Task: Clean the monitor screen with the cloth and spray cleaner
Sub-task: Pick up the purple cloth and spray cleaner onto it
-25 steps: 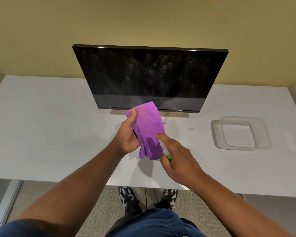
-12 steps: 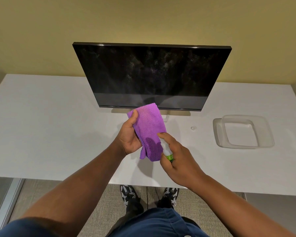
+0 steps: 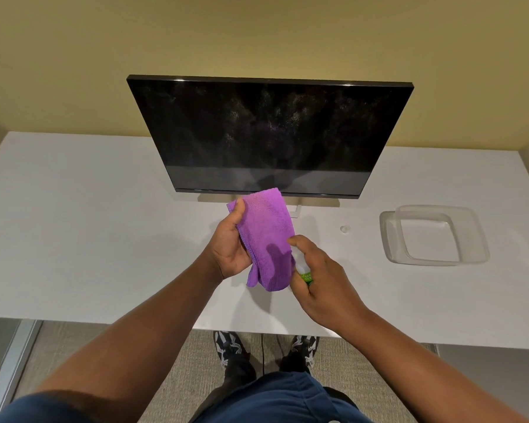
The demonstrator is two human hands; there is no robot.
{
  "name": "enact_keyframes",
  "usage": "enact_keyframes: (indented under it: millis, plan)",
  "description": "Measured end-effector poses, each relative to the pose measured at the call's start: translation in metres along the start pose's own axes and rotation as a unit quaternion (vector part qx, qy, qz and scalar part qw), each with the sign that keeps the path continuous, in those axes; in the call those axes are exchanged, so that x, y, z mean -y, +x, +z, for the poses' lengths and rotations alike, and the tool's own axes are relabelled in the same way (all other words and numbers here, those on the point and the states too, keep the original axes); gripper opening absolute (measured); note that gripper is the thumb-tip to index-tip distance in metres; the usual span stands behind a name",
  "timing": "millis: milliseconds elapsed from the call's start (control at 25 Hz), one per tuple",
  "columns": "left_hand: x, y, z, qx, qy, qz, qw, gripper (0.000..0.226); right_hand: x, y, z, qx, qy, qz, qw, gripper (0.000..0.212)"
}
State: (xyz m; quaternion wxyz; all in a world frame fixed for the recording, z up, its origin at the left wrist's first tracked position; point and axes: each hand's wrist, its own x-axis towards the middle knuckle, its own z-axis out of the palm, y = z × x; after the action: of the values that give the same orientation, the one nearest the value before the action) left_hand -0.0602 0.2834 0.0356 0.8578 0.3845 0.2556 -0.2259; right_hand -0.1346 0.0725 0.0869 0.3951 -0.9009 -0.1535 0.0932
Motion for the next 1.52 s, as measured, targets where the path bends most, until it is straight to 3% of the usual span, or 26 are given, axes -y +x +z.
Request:
enact_keyframes:
  millis: [320,520,840,960,1080,1160,1400,1520]
  plan:
    - [-0.006,0.006,-0.002,-0.003,-0.023,0.015,1.0,0.052,-0.009,-0.009,0.0,0.026,0.012,-0.031,0.999,0.064]
    - [-0.004,0.013,0.009,-0.001,-0.006,0.013,1.0,0.054,-0.027,-0.013,-0.002,-0.039,0.043,-0.048,0.997,0.065]
    - [0.013,0.021,0.04,0.013,0.002,-0.014,1.0,0.052,-0.085,0.003,-0.045,-0.169,0.129,0.038,0.976,0.022]
    - [0.022,0.024,0.053,0.011,0.007,-0.023,1.0,0.055,-0.116,0.014,-0.064,-0.183,0.148,0.046,0.971,0.019]
    - [0.031,0.029,0.068,-0.004,0.009,-0.023,1.0,0.054,-0.147,0.027,-0.078,-0.174,0.177,0.111,0.962,0.008]
    - [0.037,0.032,0.073,-0.011,0.004,-0.02,1.0,0.051,-0.168,0.036,-0.084,-0.174,0.159,0.147,0.961,0.007]
    - [0.047,0.034,0.079,-0.041,0.009,-0.003,0.999,0.049,-0.221,0.061,-0.089,-0.155,0.042,0.133,0.978,0.016]
    - [0.048,0.031,0.076,-0.05,0.002,0.001,0.999,0.051,-0.238,0.071,-0.087,-0.151,0.02,0.178,0.972,0.009]
